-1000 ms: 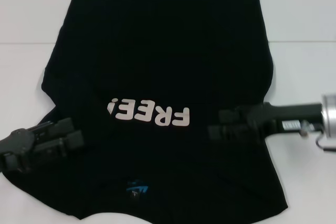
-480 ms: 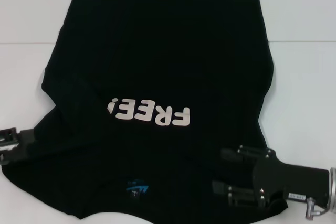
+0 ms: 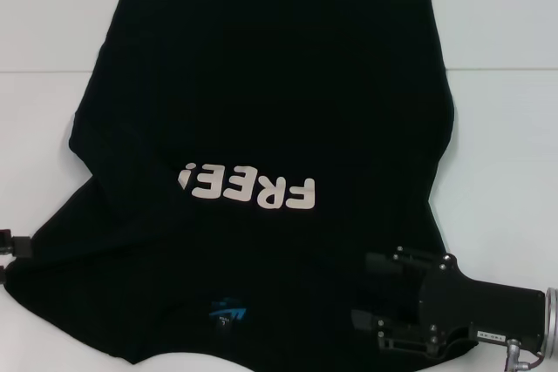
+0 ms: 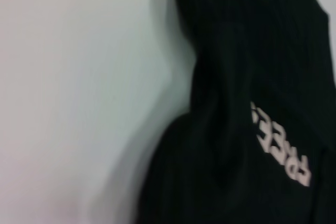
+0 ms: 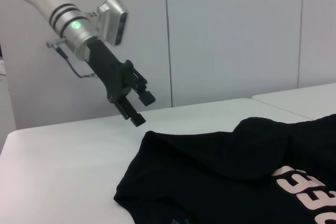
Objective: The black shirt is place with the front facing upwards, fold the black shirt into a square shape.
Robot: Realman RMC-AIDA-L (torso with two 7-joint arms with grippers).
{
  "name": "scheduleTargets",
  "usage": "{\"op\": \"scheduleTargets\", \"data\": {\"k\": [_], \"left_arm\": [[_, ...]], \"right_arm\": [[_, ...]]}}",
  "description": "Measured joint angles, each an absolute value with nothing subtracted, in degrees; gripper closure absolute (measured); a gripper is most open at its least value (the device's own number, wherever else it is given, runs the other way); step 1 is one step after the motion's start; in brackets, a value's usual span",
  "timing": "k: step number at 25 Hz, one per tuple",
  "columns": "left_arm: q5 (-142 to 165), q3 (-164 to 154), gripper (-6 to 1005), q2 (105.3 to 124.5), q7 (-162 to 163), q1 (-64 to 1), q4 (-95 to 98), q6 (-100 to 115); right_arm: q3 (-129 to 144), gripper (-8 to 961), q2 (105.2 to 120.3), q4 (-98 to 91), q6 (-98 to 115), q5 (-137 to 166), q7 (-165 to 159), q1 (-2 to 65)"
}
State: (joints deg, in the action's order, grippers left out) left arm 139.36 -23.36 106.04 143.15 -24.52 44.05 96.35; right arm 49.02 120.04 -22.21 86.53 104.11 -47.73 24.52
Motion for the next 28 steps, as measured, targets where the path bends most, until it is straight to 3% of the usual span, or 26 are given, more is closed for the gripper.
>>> {"op": "scheduleTargets", "data": {"k": [28], "left_arm": [[144.1,-27.2,265,106.40,137.9,-26.9,40.1,85.9]], "right_arm": [[49.0,178,119.87,-21.4,86.6,104.0,-48.2,25.0]]}}
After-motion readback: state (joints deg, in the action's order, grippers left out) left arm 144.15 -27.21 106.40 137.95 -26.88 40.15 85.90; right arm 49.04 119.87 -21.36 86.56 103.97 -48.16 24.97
